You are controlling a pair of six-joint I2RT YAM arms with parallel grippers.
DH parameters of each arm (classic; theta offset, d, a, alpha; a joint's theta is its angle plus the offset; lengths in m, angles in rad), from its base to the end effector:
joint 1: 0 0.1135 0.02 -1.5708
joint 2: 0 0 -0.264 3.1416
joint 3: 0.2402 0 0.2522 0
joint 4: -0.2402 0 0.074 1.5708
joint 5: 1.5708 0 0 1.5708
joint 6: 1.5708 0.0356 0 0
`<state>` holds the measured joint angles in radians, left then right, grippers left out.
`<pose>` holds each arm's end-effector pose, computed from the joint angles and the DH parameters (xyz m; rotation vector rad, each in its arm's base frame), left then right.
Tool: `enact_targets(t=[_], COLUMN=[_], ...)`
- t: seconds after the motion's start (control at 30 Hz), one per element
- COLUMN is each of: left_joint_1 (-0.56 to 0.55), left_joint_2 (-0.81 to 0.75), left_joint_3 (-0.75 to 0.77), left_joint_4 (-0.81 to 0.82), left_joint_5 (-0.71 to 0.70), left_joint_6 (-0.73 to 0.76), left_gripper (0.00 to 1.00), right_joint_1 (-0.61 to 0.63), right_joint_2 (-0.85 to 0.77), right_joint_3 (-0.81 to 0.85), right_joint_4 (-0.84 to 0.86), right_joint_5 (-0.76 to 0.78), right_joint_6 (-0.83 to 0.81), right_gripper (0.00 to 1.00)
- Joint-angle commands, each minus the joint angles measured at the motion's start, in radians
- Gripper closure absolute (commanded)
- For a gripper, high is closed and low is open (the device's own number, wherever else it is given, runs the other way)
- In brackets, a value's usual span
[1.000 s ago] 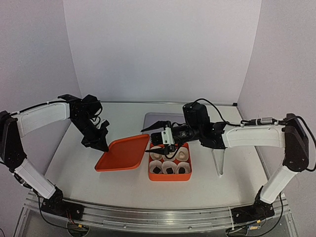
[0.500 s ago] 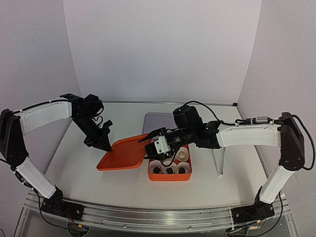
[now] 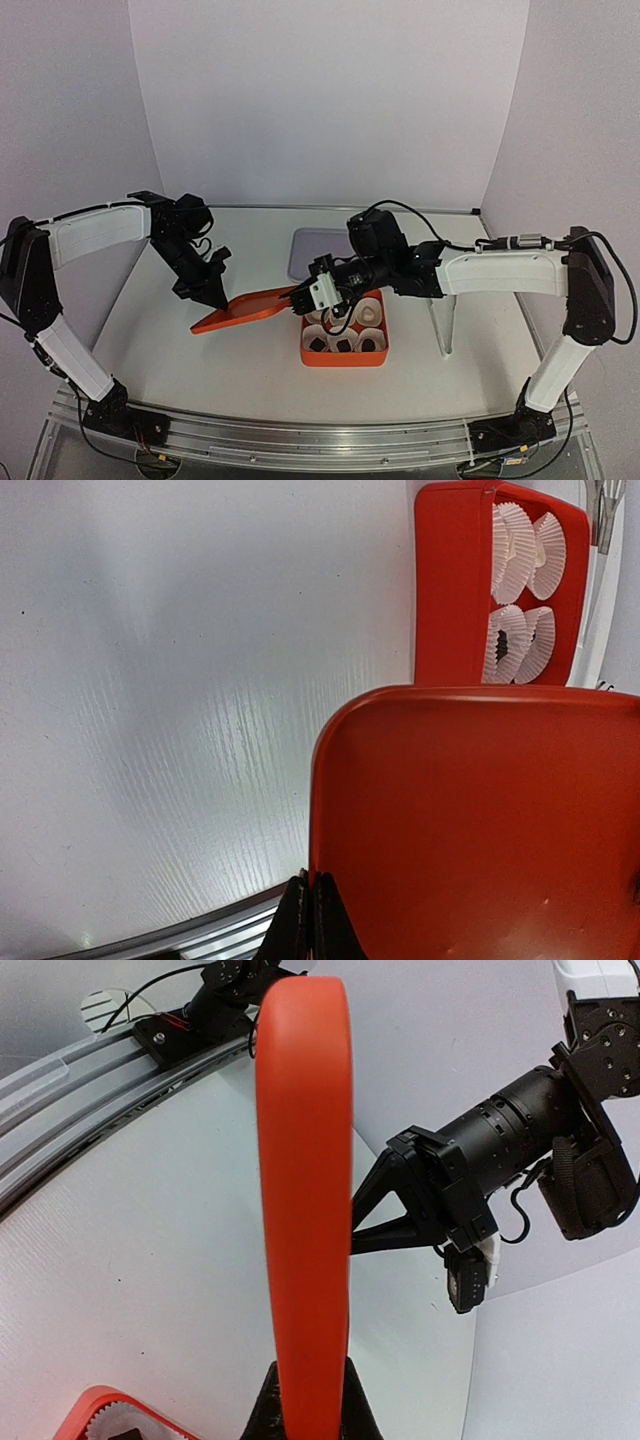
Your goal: Pack the chocolate
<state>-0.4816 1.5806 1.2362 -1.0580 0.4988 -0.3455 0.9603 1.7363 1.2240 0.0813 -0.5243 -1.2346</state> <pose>0.2501 -0.1499 0.2475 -0.2673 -2.9764 0.7982 0.2157 0.3393 0.2623 -1.8672 0.5839 0.3436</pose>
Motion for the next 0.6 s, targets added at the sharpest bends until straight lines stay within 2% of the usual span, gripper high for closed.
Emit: enact_targets(t=[0.0, 0.07, 0.1, 0.13, 0.2, 0.23, 0.27, 0.3, 0.47, 0.5, 0.57], left_joint_1=[-0.001, -0.001, -0.001, 0.0, 0.0, 0.001, 0.002, 0.003, 0.006, 0.006, 0.006], left_joint_2=[0.009, 0.019, 0.025, 0.032, 0.044, 0.048, 0.052, 0.055, 0.026, 0.001, -0.055], left_joint_3=[0.063, 0.091, 0.112, 0.141, 0.196, 0.228, 0.261, 0.292, 0.459, 0.47, 0.448], left_joint_4=[0.003, 0.005, 0.006, 0.009, 0.013, 0.016, 0.016, 0.02, 0.061, 0.088, 0.194], left_joint_5=[0.033, 0.025, 0.015, -0.012, -0.079, -0.121, -0.165, -0.211, -0.62, -0.705, -0.769], left_joint_6=[0.023, 0.025, 0.024, 0.02, 0.007, -0.002, -0.015, -0.027, -0.146, -0.165, -0.187], left_gripper=[0.86, 0.77, 0.67, 0.5, 0.25, 0.13, 0.05, 0.01, 0.0, 0.0, 0.0], right_joint_1=[0.005, 0.005, 0.005, 0.005, 0.005, 0.005, 0.005, 0.005, 0.004, 0.004, 0.001], right_joint_2=[-0.004, -0.017, -0.025, -0.036, -0.058, -0.07, -0.081, -0.092, -0.171, -0.184, -0.201], right_joint_3=[0.016, 0.003, -0.003, -0.01, -0.022, -0.027, -0.033, -0.038, -0.074, -0.07, -0.051], right_joint_4=[-0.008, -0.011, -0.012, -0.015, -0.018, -0.019, -0.019, -0.02, -0.019, -0.018, -0.02], right_joint_5=[-0.004, -0.014, -0.018, -0.023, -0.026, -0.027, -0.028, -0.028, 0.001, 0.03, 0.111], right_joint_6=[-0.015, -0.017, -0.015, -0.009, 0.012, 0.033, 0.059, 0.089, 0.286, 0.378, 0.566], right_gripper=[1.0, 1.0, 1.0, 1.0, 1.0, 1.0, 1.0, 1.0, 1.0, 1.0, 1.0])
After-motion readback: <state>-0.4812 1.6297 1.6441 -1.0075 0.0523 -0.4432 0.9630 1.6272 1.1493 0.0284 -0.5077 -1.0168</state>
